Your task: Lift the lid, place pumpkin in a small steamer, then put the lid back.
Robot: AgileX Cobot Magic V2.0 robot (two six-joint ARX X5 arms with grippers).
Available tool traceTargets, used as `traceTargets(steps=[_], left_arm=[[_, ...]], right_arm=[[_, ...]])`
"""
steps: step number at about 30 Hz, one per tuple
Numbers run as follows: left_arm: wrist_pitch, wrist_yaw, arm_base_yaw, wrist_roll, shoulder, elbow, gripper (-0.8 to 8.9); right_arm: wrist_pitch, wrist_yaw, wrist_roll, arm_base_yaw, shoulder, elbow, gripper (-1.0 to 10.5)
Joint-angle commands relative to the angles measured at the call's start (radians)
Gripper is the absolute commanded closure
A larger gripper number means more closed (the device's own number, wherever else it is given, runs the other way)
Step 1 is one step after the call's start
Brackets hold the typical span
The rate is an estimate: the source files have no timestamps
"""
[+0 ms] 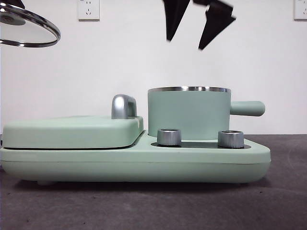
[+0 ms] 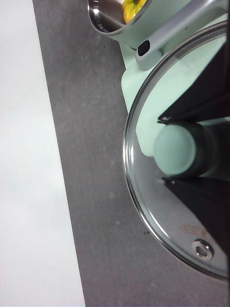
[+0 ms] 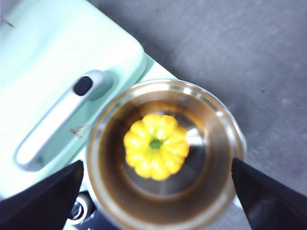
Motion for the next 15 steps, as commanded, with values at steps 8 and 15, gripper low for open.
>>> traceTargets(steps=[8, 15], left_arm=[[0.029, 0.005, -0.005, 0.007, 0.002, 0.016, 8.03], [0.032, 0.054, -0.037, 0.014, 0.002, 0.016, 8.03]], right_arm=[[0.023, -0.002, 0.007, -0.010, -0.138, -0.016, 4.9], [0.224, 0.001, 0.007, -0.016, -0.330, -0.294, 5.1]])
